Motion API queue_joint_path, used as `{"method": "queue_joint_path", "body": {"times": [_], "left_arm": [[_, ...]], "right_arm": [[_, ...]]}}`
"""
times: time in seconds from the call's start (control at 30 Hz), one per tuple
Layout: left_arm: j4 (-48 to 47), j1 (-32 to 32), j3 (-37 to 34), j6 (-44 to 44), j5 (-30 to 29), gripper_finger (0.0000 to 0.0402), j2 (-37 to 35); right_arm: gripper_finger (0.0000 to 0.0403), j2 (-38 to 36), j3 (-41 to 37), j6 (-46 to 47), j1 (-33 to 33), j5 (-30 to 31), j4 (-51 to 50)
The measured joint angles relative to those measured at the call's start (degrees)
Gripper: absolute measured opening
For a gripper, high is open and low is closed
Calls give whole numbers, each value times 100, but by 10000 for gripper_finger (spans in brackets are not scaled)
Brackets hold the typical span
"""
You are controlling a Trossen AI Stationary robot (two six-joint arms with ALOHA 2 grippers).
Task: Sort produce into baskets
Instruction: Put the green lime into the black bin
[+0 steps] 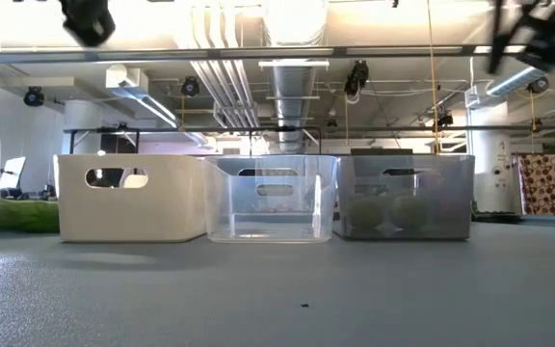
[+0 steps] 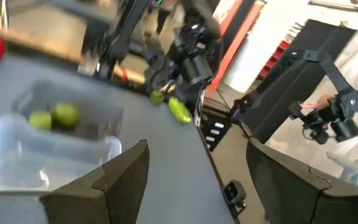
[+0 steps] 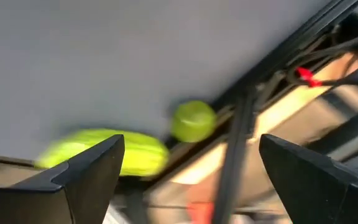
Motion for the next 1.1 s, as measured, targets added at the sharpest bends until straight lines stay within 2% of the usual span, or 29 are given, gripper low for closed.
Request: {"method": "queue_joint_path", "body": {"times": [0.13,0.27,0.37,0.53,0.6,0.73,0.83,0.97,1.1], "left_arm": [[366,-18,-391,-227,300,252,-12],[913,-15,-727,-393,163,252,-14],[1299,-15,-895,-530,-514,252,16],[1489,-15,-1072,-609,-2307,252,130],[1497,-13,-1082,-677,-2850,252,194],[1558,-15,-1075,-636,-3473,252,360],[1951,-13,-1075,-799,-3909,252,546],[2468,-15,-1058,-785,-4012,251,809],[2487,-15,-851,-774,-3972,239,988]], "right_arm": [[366,-41,-636,-1238,389,-158,195],[366,-214,-1188,-2006,730,-375,1107],[366,-249,-1434,-2256,1056,-236,1529],[366,-314,-1691,-2744,1747,-105,1695],[366,-408,-1727,-2799,1982,-85,1757],[366,-605,-1981,-2759,2425,87,2180],[366,-636,-2340,-2635,2644,149,2561],[357,-676,-2587,-2539,2739,112,2846],[318,-675,-2620,-2707,2747,226,2915]]}}
